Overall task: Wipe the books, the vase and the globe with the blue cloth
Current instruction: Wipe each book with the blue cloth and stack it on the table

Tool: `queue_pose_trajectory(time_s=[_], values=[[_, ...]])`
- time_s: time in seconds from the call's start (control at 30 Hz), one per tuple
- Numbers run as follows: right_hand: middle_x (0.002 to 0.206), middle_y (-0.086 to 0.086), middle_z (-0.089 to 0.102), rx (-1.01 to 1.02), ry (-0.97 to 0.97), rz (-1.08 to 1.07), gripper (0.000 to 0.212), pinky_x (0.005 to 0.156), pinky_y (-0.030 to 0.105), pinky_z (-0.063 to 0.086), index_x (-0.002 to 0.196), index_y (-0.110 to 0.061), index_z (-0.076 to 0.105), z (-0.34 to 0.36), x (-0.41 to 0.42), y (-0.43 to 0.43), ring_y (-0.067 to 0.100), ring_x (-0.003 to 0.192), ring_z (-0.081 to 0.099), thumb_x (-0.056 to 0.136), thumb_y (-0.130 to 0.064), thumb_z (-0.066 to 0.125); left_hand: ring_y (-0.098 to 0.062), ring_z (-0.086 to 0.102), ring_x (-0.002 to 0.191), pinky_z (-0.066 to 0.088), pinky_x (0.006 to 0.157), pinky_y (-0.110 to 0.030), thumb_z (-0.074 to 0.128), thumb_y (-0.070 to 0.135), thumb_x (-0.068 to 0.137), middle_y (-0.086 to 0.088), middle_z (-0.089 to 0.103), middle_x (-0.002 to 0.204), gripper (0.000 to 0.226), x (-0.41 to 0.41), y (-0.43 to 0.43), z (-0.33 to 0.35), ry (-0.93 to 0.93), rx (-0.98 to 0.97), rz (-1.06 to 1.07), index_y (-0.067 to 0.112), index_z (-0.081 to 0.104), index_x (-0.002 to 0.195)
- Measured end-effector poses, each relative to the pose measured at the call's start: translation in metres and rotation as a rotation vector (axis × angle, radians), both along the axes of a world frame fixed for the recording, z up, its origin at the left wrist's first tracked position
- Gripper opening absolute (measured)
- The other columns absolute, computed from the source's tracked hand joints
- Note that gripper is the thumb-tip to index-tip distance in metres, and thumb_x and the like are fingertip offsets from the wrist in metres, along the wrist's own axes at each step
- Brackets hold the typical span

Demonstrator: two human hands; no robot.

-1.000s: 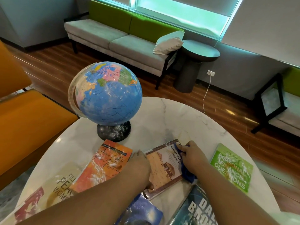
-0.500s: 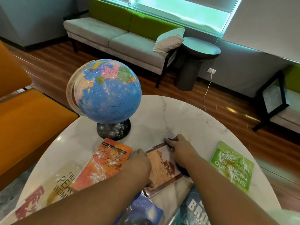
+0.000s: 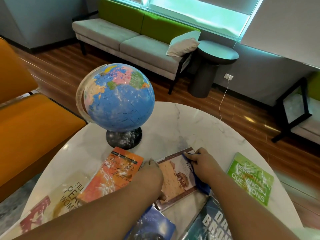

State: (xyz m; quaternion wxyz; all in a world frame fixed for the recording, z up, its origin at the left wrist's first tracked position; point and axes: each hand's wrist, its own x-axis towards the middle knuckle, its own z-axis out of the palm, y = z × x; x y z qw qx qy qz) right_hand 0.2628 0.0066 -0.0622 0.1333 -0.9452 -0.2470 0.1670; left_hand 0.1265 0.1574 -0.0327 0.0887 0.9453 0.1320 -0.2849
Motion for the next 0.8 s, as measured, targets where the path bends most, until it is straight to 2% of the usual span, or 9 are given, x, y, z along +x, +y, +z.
queue_pose_trajectory(time_s=[0.07, 0.13, 0.2, 0.27, 0.37, 0.47, 0.6, 0.7, 0.8], values=[[0.11, -0.006, 0.041, -0.06, -0.05, 0.004, 0.04, 0.081, 0.021, 0.041, 0.14, -0.035, 0.042, -0.003, -0.009, 0.01, 0.012, 0.092, 0.048, 0.1, -0.035, 0.039, -0.031, 0.011, 0.146, 0.018, 0.117, -0.036, 0.073, 0.05, 0.077, -0.019, 0.001, 0.159, 0.12, 0.001, 0.0, 0.002, 0.017, -0.009, 0.012, -0.005, -0.006, 0.148], [0.126, -0.002, 0.037, -0.079, -0.104, 0.13, 0.045, 0.094, 0.025, 0.041, 0.145, -0.04, 0.032, -0.008, -0.023, 0.014, 0.018, 0.107, 0.046, 0.101, -0.034, 0.037, -0.03, 0.013, 0.146, 0.019, 0.116, -0.034, 0.072, 0.049, 0.078, -0.019, 0.003, 0.159, 0.117, 0.001, -0.002, 0.005, 0.011, -0.015, 0.0, -0.005, -0.005, 0.148], [0.123, -0.005, 0.038, -0.025, -0.068, 0.197, 0.044, 0.092, 0.021, 0.037, 0.143, -0.042, 0.034, -0.006, -0.029, 0.008, 0.014, 0.107, 0.045, 0.101, -0.031, 0.036, -0.03, 0.016, 0.145, 0.02, 0.116, -0.033, 0.07, 0.05, 0.08, -0.019, 0.006, 0.159, 0.114, 0.0, -0.003, 0.007, -0.002, 0.006, -0.028, -0.005, -0.002, 0.149], [0.116, -0.008, 0.038, -0.008, -0.014, 0.138, 0.042, 0.088, 0.019, 0.035, 0.141, -0.043, 0.039, -0.006, -0.021, 0.001, 0.012, 0.102, 0.046, 0.101, -0.029, 0.038, -0.031, 0.015, 0.146, 0.018, 0.117, -0.034, 0.069, 0.052, 0.079, -0.02, 0.005, 0.159, 0.115, 0.0, -0.003, 0.004, -0.017, 0.019, -0.043, -0.005, -0.002, 0.149], [0.118, -0.001, 0.037, -0.094, -0.089, 0.026, 0.047, 0.089, 0.026, 0.043, 0.145, -0.039, 0.034, -0.007, -0.009, 0.008, 0.02, 0.103, 0.05, 0.099, -0.028, 0.04, -0.032, 0.011, 0.146, 0.014, 0.118, -0.035, 0.068, 0.053, 0.08, -0.022, 0.001, 0.158, 0.114, 0.0, -0.002, 0.0, -0.015, 0.034, -0.053, -0.006, -0.002, 0.149], [0.129, 0.004, 0.033, -0.152, -0.157, 0.107, 0.048, 0.094, 0.03, 0.043, 0.148, -0.037, 0.028, -0.008, -0.023, 0.031, 0.024, 0.108, 0.048, 0.101, -0.033, 0.035, -0.032, 0.007, 0.147, 0.012, 0.118, -0.035, 0.068, 0.054, 0.08, -0.022, -0.002, 0.159, 0.115, 0.0, -0.002, -0.003, -0.028, 0.018, -0.042, -0.005, -0.002, 0.149], [0.131, 0.001, 0.035, -0.045, -0.096, 0.307, 0.05, 0.099, 0.029, 0.039, 0.146, -0.04, 0.03, -0.012, -0.047, 0.029, 0.023, 0.114, 0.043, 0.099, -0.029, 0.043, -0.031, 0.007, 0.147, 0.011, 0.118, -0.034, 0.069, 0.052, 0.08, -0.02, 0.001, 0.159, 0.113, -0.005, 0.0, -0.007, -0.093, -0.014, -0.03, -0.004, -0.001, 0.149], [0.123, -0.003, 0.041, 0.022, -0.054, 0.152, 0.041, 0.092, 0.024, 0.04, 0.14, -0.043, 0.039, -0.011, -0.032, 0.011, 0.02, 0.112, 0.048, 0.1, -0.034, 0.038, -0.031, 0.005, 0.147, 0.01, 0.119, -0.034, 0.07, 0.051, 0.079, -0.02, -0.001, 0.159, 0.114, -0.008, 0.002, -0.007, -0.114, -0.037, -0.02, -0.004, -0.002, 0.149], [0.122, 0.0, 0.038, -0.097, -0.175, 0.019, 0.042, 0.092, 0.029, 0.045, 0.143, -0.044, 0.035, -0.011, -0.02, 0.015, 0.022, 0.106, 0.047, 0.101, -0.04, 0.036, -0.031, 0.002, 0.148, 0.007, 0.119, -0.034, 0.069, 0.05, 0.08, -0.02, -0.003, 0.159, 0.114, -0.008, 0.003, -0.007, -0.103, -0.042, -0.021, -0.004, -0.003, 0.149]])
